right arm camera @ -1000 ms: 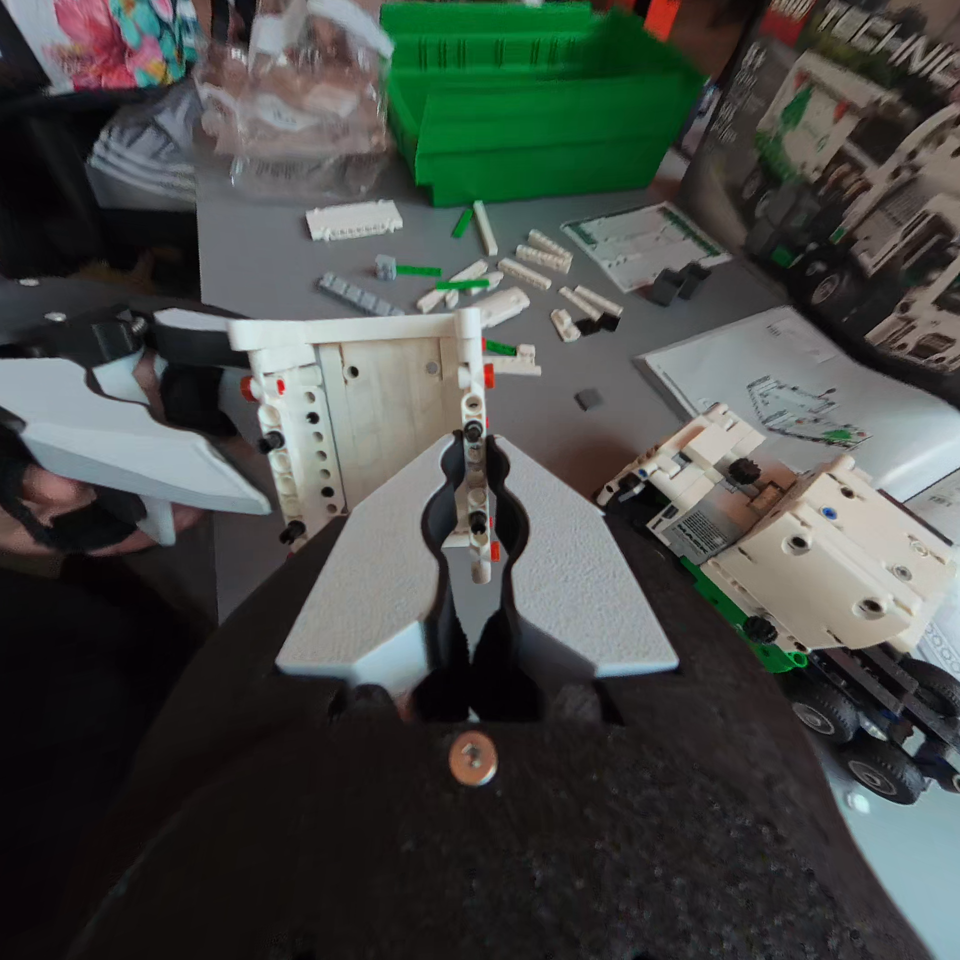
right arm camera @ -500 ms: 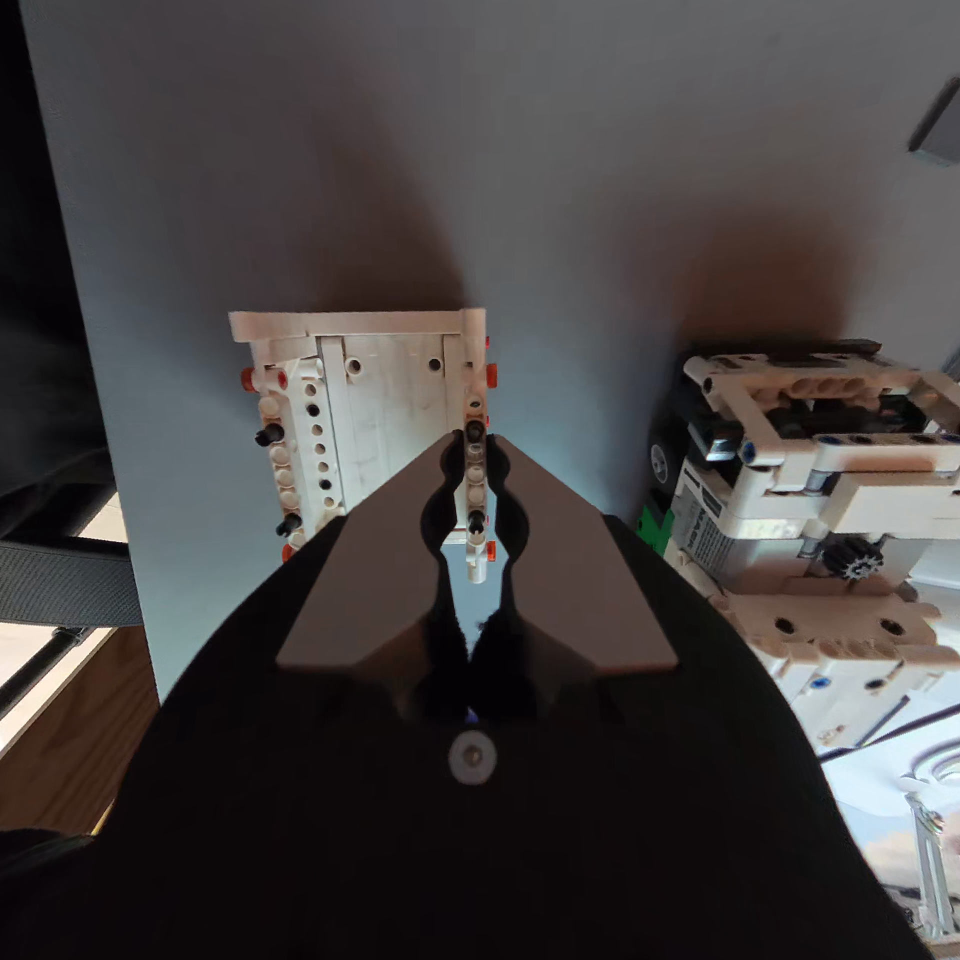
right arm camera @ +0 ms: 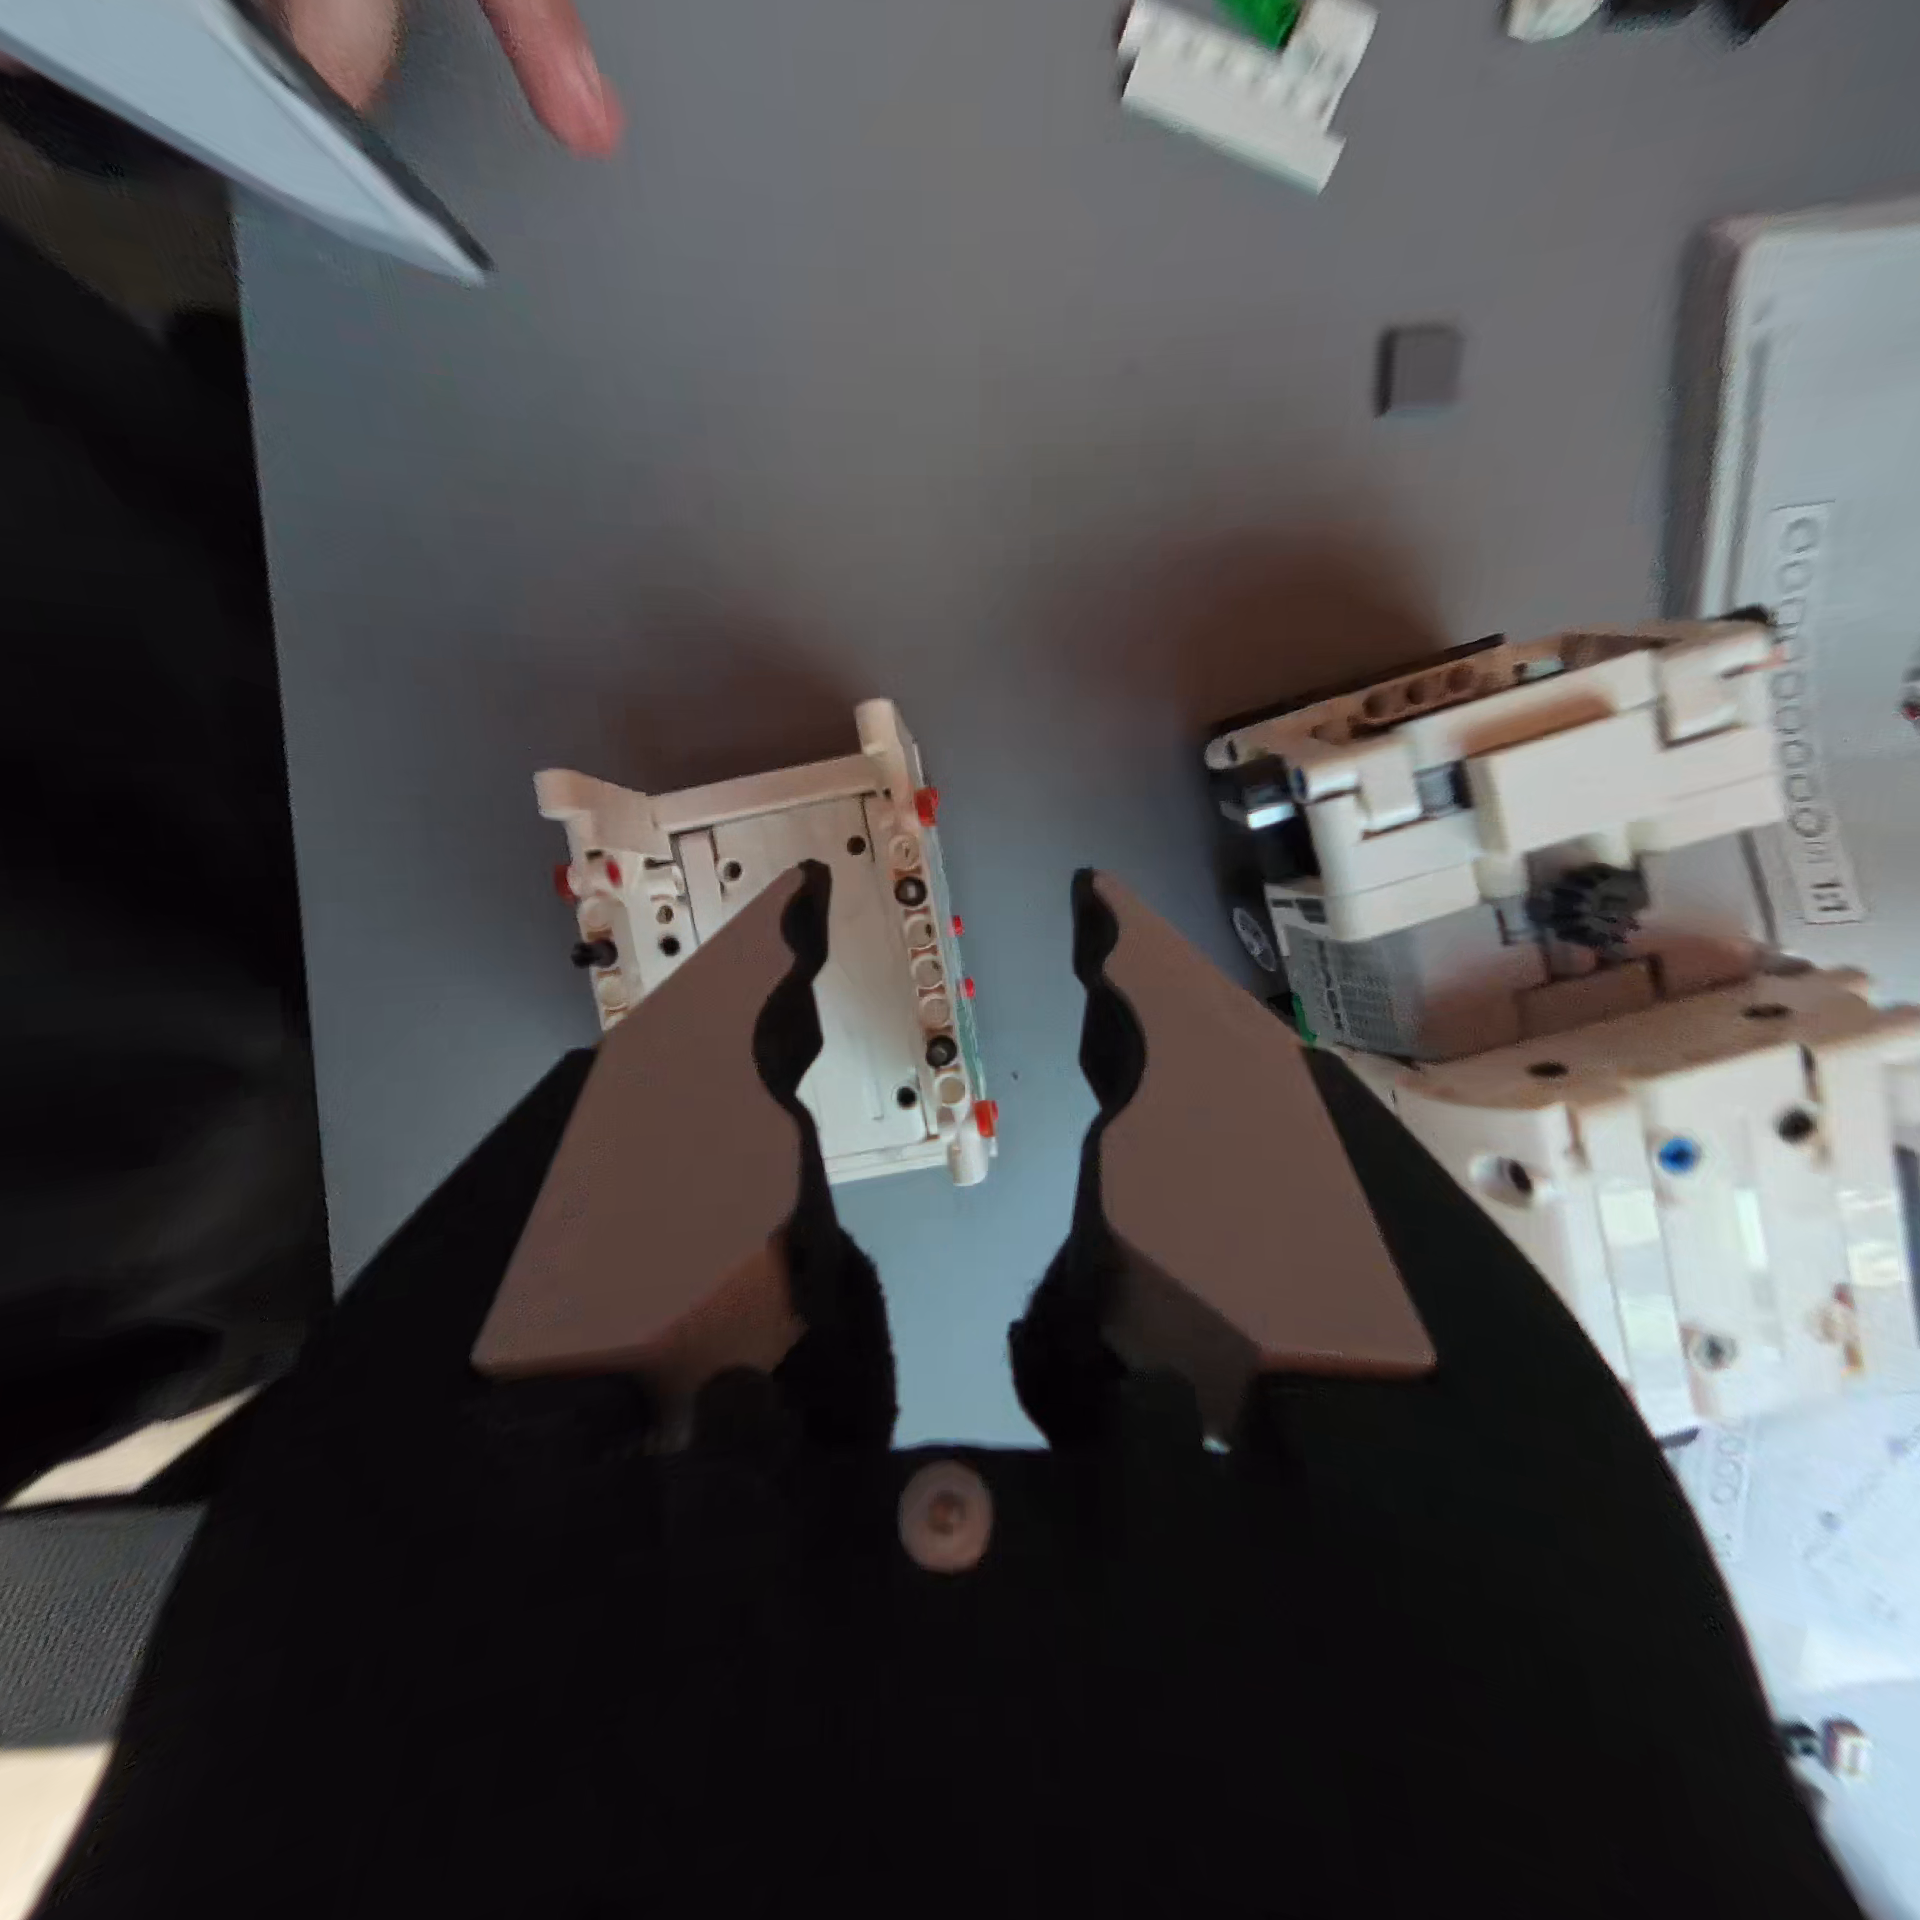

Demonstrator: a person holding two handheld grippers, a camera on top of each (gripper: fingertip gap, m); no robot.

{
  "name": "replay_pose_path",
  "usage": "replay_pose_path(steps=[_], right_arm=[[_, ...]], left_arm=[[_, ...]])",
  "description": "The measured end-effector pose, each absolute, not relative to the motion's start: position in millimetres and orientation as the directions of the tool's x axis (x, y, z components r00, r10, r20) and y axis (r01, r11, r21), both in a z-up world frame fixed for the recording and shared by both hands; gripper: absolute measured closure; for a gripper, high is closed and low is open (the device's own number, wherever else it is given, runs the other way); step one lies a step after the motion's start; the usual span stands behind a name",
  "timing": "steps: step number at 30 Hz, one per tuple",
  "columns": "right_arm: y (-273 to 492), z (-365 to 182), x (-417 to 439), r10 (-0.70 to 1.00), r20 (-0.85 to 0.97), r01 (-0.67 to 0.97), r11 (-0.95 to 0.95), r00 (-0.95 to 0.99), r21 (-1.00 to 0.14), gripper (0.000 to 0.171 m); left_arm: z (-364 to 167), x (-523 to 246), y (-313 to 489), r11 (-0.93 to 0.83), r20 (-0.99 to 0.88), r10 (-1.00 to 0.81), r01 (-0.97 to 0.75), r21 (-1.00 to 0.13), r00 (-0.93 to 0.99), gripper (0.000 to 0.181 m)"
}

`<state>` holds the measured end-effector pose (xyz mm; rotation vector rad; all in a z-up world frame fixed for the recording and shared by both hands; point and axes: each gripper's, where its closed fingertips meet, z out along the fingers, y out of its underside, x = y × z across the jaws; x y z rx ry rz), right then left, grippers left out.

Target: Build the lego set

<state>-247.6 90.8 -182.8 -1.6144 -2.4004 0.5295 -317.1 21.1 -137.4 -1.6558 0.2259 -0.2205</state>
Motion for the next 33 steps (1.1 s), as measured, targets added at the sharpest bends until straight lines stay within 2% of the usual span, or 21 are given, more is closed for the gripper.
replay_pose_path(steps=[1, 5, 8, 10, 12, 16, 19, 26, 28, 33], right_arm=[[93, -171, -248, 0.933, -0.017, 0.816, 0.305, -0.36, -0.491, 0.121], [129, -123, -235, 0.994, 0.004, 0.576, 0.065, -0.107, -0.815, 0.124], [189, -110, -203, 0.977, -0.076, 0.355, -0.144, 0.201, -0.924, 0.116], [231, -111, -175, 0.918, -0.146, 0.231, -0.243, 0.369, -0.942, 0.114], [265, -113, -154, 0.866, -0.197, 0.141, -0.29, 0.459, -0.946, 0.114], [308, -142, -136, 0.789, -0.195, 0.193, -0.368, 0.582, -0.909, 0.119], [301, -157, -139, 0.802, -0.262, 0.219, -0.433, 0.537, -0.874, 0.121], [279, -144, -141, 0.835, -0.275, 0.16, -0.39, 0.477, -0.907, 0.136], [278, -151, -144, 0.846, -0.22, 0.21, -0.357, 0.486, -0.91, 0.138], [281, -160, -141, 0.84, -0.011, 0.331, -0.226, 0.543, -0.916, 0.157]], left_arm=[[-137, -321, 28, -0.087, -0.016, -0.273, -0.042, -0.995, 0.962, 0.14], [-140, -338, 65, -0.098, -0.062, -0.256, -0.09, -0.991, 0.965, 0.142], [-144, -344, 98, -0.147, -0.024, -0.29, -0.07, -0.987, 0.957, 0.143], [-144, -349, 122, -0.172, 0.002, -0.295, -0.051, -0.984, 0.955, 0.145], [-142, -353, 143, -0.173, 0.022, -0.296, -0.031, -0.984, 0.955, 0.15], [-148, -353, 167, -0.204, 0.097, -0.31, 0.034, -0.978, 0.946, 0.152], [-153, -346, 169, -0.222, 0.09, -0.329, 0.016, -0.975, 0.94, 0.153], [-156, -347, 171, -0.242, 0.116, -0.328, 0.036, -0.97, 0.937, 0.155], [-155, -350, 171, -0.244, 0.142, -0.324, 0.063, -0.968, 0.935, 0.155], [-154, -348, 170, -0.231, 0.12, -0.326, 0.044, -0.972, 0.938, 0.157]])
